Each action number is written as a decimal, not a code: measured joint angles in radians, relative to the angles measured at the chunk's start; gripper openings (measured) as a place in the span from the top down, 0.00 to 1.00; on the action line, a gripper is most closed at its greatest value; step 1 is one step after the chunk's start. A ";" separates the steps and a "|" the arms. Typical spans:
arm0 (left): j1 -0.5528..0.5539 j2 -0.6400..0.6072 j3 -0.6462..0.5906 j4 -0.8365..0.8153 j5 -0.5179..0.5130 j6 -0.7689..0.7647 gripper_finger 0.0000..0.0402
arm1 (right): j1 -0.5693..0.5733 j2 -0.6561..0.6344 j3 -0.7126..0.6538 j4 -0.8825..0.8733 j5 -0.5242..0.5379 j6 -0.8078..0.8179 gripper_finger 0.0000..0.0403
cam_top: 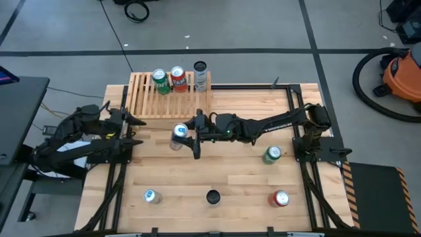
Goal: Place canned beverage on shelf
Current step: Put the top blue soda can on the shelf
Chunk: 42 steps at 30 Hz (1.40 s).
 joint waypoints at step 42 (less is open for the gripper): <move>0.000 0.288 0.000 0.331 0.029 0.007 0.01 | -0.157 0.000 0.147 -0.164 -0.338 -0.086 0.40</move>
